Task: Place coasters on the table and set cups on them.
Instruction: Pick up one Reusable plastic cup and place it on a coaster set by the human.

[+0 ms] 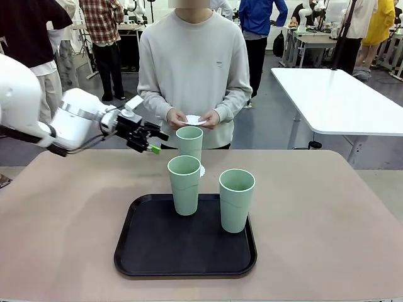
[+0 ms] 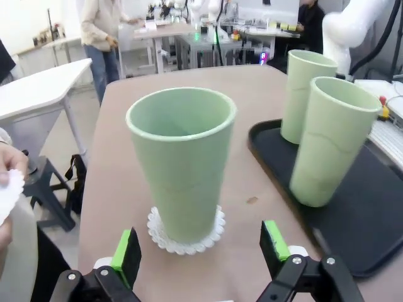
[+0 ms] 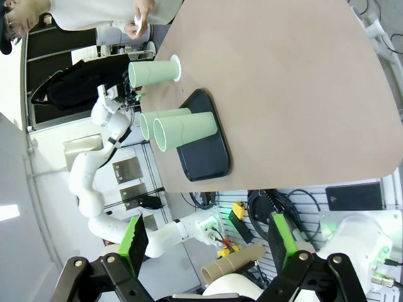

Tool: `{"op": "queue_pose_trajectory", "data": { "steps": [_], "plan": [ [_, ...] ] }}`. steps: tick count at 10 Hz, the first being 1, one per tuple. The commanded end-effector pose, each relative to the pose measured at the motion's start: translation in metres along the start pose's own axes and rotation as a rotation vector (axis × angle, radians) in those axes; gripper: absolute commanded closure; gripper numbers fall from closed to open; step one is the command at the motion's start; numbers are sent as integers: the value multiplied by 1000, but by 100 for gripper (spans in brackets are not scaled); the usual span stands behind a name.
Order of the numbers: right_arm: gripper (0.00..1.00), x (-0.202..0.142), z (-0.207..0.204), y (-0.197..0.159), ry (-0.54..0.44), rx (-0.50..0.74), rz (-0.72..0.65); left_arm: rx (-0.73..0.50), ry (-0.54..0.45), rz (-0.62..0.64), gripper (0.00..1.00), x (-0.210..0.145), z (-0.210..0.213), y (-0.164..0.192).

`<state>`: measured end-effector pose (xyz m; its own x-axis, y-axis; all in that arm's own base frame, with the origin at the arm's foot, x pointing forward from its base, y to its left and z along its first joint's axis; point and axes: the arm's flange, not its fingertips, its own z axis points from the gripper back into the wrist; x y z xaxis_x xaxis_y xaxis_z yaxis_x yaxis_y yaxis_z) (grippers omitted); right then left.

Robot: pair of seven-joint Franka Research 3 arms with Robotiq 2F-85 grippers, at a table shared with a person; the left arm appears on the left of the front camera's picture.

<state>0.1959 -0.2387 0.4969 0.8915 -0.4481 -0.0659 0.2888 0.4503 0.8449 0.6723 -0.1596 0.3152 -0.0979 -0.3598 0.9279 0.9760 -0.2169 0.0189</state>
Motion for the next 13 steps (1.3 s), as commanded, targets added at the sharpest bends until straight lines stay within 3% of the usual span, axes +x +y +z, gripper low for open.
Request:
{"op": "queue_pose_trajectory", "data": {
  "steps": [1,6,8,11,13],
  "plan": [
    [0,0,-1,0,3,20,12,69,141,37,0,44,16,-63],
    [0,0,-1,0,3,20,12,306,580,289,0,134,40,-134],
    [0,0,-1,0,3,20,12,339,697,416,0,163,48,-161],
    [0,0,-1,0,3,20,12,321,695,452,0,198,52,-173],
    [0,0,-1,0,3,20,12,334,685,487,0,196,51,-170]
  ]
}}
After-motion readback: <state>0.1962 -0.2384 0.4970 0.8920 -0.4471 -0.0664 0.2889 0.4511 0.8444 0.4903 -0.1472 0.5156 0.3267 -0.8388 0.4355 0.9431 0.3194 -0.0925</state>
